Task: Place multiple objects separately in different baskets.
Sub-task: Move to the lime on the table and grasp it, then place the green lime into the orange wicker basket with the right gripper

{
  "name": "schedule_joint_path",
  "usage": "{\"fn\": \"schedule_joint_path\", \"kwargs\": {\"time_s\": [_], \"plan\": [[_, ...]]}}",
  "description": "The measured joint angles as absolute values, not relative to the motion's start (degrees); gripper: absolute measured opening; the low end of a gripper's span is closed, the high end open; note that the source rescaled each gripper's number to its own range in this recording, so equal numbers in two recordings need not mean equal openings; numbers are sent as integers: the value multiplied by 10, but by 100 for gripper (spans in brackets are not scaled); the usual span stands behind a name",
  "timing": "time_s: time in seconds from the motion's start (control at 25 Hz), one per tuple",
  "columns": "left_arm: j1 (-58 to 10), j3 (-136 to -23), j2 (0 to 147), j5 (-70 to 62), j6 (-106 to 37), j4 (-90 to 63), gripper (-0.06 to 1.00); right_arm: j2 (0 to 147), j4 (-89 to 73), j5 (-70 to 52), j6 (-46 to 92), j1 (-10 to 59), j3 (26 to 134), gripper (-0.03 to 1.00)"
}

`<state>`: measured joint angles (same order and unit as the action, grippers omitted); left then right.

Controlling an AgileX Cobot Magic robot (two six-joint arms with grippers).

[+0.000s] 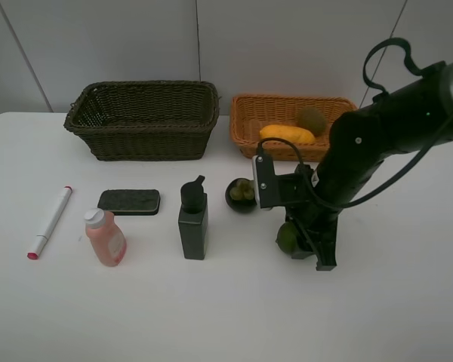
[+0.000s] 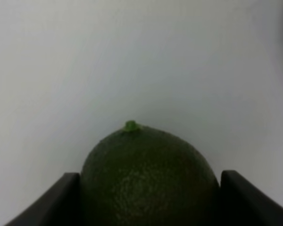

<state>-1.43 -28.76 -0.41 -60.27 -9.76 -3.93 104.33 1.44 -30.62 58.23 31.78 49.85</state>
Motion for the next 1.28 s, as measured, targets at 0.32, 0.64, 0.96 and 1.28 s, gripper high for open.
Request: {"fn": "schedule_joint_path", "kwargs": {"time_s": [0.32, 0.64, 0.96, 1.28], "plan": [[-14, -288, -4, -603, -98, -39, 100, 1043, 14, -315, 582, 318, 502, 18], [-14, -288, -4, -603, -98, -39, 100, 1044, 9, -420, 582, 314, 586, 18], [-14, -288, -4, -603, -98, -39, 100, 1044, -16, -461, 581, 261, 685, 18], [-14, -288, -4, -603, -98, -39, 100, 1044, -22, -441, 571, 180, 772, 18]]}}
